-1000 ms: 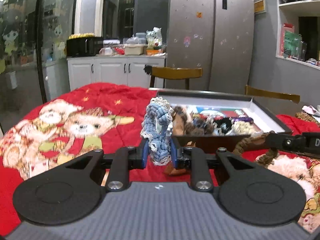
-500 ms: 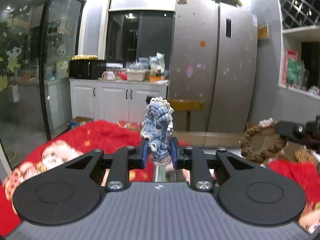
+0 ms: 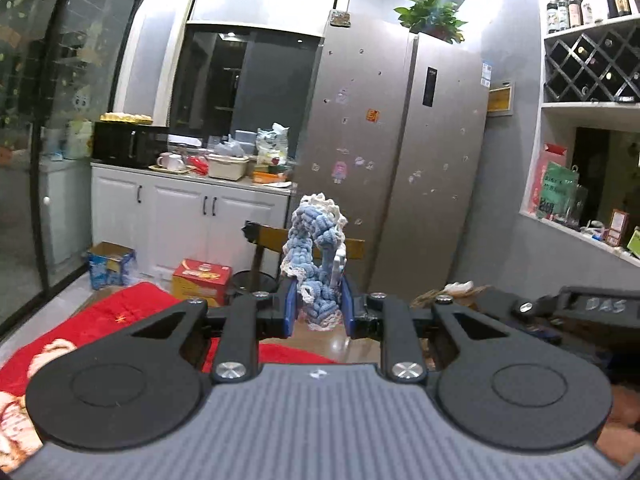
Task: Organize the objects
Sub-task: 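Lift and carry blue scrunchie with left gripper while right gripper carries brown scrunchie over box, then lower both scrunchies into the box and open both grippers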
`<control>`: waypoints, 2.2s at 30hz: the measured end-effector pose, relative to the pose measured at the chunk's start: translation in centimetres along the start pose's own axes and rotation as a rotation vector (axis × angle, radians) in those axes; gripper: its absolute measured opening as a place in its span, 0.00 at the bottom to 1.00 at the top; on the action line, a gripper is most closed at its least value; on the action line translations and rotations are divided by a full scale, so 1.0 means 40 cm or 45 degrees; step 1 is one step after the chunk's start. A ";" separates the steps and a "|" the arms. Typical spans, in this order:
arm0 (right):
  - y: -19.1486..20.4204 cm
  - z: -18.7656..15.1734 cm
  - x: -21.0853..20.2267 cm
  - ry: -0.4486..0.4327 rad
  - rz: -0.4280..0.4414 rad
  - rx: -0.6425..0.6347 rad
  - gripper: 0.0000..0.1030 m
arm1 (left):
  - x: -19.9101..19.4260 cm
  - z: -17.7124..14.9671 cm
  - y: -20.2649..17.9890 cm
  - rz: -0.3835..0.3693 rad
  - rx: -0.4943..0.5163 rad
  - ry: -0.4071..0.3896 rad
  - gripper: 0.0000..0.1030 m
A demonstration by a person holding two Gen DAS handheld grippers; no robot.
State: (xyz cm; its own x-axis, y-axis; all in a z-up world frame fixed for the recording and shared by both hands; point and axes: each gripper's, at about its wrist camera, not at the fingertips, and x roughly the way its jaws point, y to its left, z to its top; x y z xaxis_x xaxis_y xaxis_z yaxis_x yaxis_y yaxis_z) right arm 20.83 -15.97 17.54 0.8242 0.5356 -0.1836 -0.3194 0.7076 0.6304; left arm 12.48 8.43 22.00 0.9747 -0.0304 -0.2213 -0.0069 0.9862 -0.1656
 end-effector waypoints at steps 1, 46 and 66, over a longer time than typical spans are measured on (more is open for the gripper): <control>-0.003 0.002 0.014 0.008 -0.005 0.005 0.11 | 0.021 0.002 0.006 -0.008 -0.006 0.001 0.26; -0.188 -0.181 0.321 0.388 -0.434 -0.016 0.11 | 0.521 -0.334 0.083 -0.004 0.118 0.634 0.26; -0.199 -0.195 0.344 0.445 -0.388 0.018 0.12 | 0.535 -0.348 0.086 0.043 0.111 0.696 0.27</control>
State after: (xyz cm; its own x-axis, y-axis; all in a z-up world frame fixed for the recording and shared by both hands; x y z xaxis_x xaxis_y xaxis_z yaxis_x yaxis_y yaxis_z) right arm 31.05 -10.64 4.10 0.6718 0.4292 -0.6037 -0.0785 0.8516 0.5182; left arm 30.19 8.89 3.32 0.7163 -0.0561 -0.6955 0.0054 0.9972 -0.0749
